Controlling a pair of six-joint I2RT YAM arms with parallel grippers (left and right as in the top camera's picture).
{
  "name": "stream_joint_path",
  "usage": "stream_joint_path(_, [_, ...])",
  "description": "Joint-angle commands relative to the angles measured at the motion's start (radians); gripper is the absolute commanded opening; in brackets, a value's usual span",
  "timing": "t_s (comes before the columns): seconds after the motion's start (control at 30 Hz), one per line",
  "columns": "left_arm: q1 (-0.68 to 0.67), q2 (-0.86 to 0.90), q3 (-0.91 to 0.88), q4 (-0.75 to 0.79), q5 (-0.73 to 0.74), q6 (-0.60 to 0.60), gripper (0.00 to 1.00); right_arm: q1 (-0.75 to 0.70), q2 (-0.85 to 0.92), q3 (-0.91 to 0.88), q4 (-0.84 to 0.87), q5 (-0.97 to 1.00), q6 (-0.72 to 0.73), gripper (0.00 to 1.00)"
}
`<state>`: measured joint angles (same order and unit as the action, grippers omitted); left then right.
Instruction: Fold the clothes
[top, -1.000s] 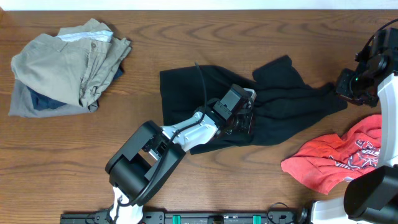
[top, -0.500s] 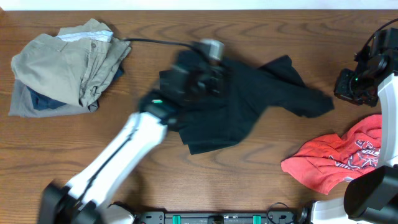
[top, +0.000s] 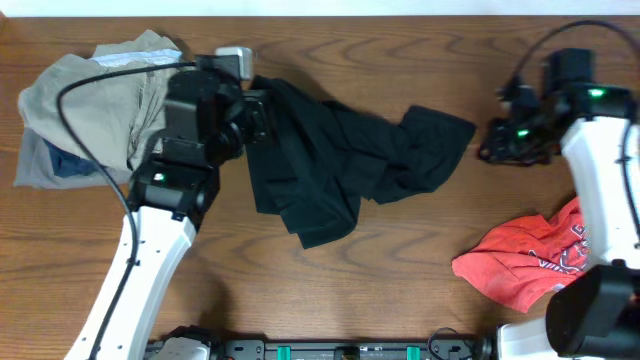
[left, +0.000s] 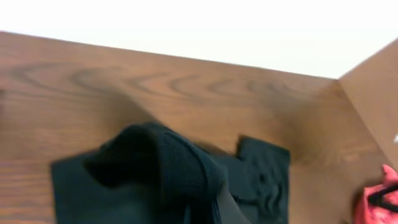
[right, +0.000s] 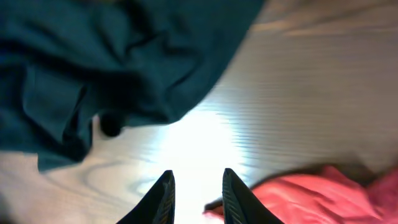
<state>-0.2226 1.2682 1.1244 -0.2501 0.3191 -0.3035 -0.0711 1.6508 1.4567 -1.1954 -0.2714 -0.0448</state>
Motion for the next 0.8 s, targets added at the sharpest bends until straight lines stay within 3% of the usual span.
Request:
stream_joint_path(0.0, [0.027, -0.056, 0.01, 0.025, -0.045, 0.049, 0.06, 0.092, 0.021, -0.069, 0.032, -0.042, -0.063, 0.25])
stream_joint_path(0.23, [0.038, -0.102, 0.01, 0.05, -0.158, 0.048, 0.06, 0.314, 0.023, -0.236, 0.226, -0.185, -0.098, 0.3])
stream_joint_path(0.47, [0.038, -0.107, 0.01, 0.06, -0.194, 0.048, 0.06, 0.566, 0.024, -0.373, 0.572, -0.196, 0.096, 0.5])
stream_joint_path(0.77, [0.038, -0.107, 0.01, 0.06, -0.257, 0.048, 0.06, 0.811, 0.039, -0.473, 0.816, -0.009, 0.262, 0.6])
